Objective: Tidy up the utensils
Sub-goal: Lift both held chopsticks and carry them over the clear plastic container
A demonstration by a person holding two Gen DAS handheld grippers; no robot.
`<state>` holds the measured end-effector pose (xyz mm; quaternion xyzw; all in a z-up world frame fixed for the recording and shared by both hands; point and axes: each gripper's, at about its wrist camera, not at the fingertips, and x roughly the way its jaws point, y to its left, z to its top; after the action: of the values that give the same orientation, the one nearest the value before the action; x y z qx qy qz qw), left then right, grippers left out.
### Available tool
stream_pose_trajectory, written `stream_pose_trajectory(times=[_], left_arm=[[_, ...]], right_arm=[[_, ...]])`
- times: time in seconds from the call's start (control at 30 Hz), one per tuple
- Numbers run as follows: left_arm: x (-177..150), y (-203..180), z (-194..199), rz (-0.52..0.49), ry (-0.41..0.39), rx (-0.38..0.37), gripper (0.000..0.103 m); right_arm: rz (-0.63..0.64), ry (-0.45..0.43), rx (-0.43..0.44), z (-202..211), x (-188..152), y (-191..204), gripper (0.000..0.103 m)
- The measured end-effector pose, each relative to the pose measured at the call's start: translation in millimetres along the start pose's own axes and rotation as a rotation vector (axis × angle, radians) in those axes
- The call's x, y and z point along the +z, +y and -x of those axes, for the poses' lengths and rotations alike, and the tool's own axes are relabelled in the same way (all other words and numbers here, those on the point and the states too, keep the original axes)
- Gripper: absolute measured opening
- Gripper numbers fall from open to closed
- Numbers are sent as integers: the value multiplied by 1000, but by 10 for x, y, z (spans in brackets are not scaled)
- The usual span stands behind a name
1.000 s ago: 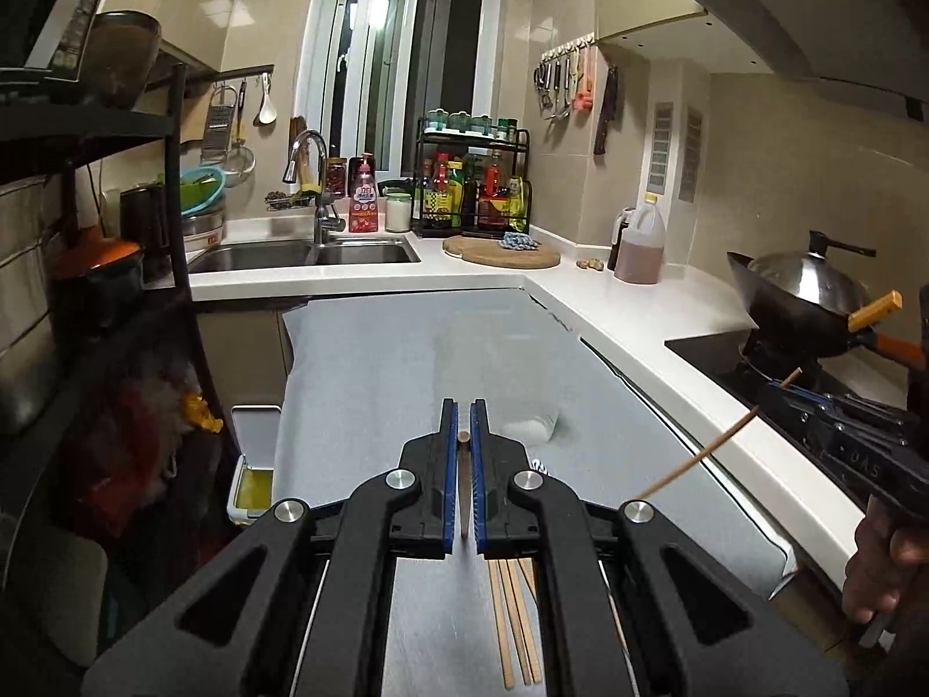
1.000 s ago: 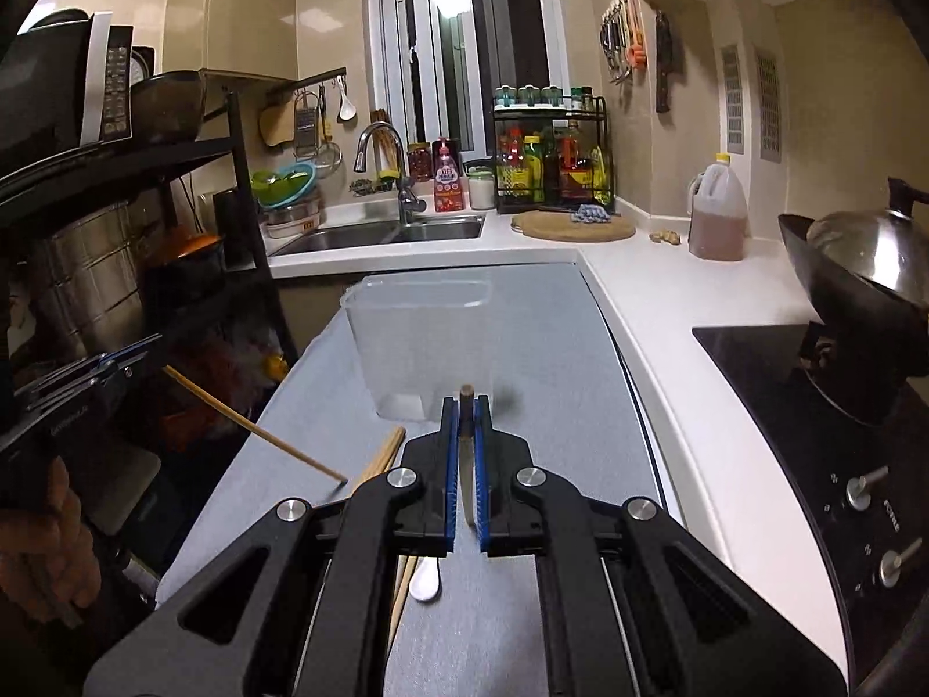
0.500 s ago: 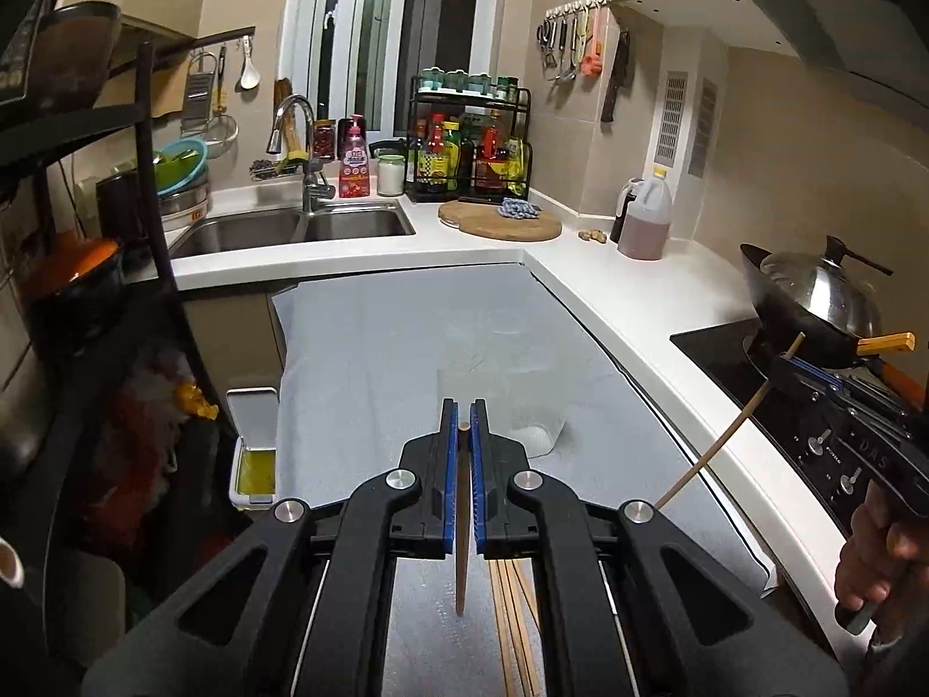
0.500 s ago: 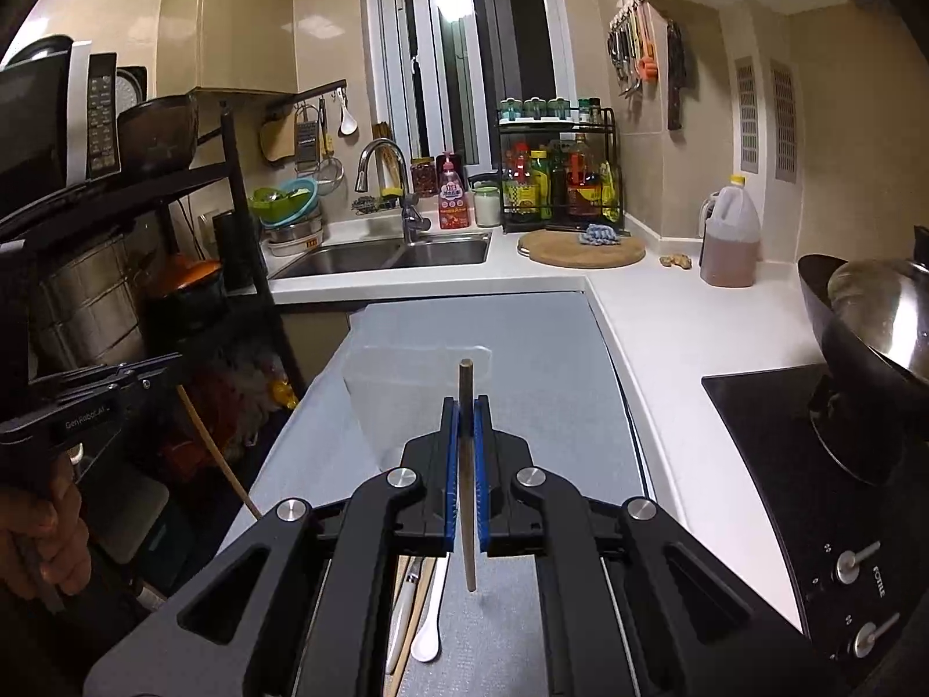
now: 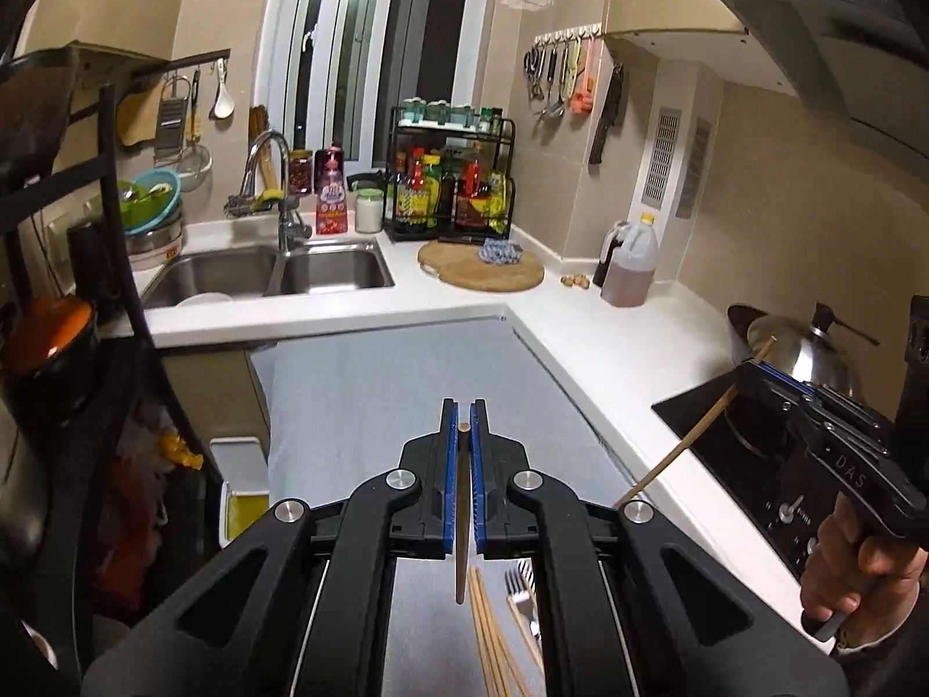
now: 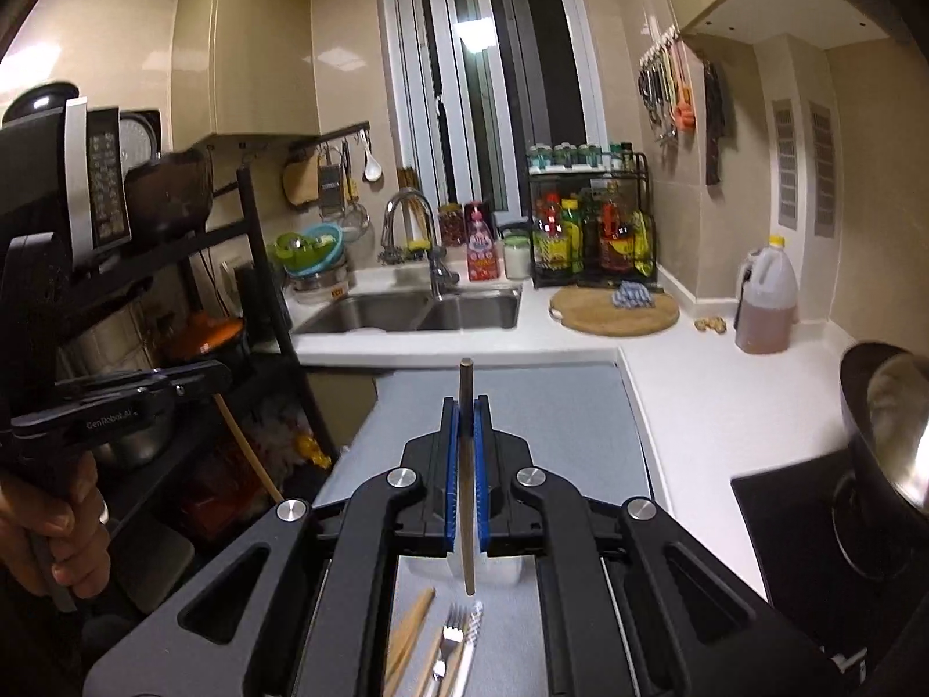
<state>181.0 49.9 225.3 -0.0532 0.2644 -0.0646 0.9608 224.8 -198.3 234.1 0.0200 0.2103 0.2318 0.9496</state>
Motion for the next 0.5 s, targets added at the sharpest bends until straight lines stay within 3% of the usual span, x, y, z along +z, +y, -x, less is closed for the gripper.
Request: stream_pose_trajectory(times=[0.13,0.23,0.37,0.5], left_arm=[[397,-22,6,-5,-56,-9,4],[575,-24,-73,-4,-88,-14,4],[588,-17,-356,-18,-97,0,4],[426,32,-786,-22,-29,-13,4]], right_arm=[[3,-64,17,-87,372,26,5],[-17,-75,28,-255,472,-9,5],[-31,-64,28,-573,346,-75,5],[-30,4,14,-971,61,-179,5]])
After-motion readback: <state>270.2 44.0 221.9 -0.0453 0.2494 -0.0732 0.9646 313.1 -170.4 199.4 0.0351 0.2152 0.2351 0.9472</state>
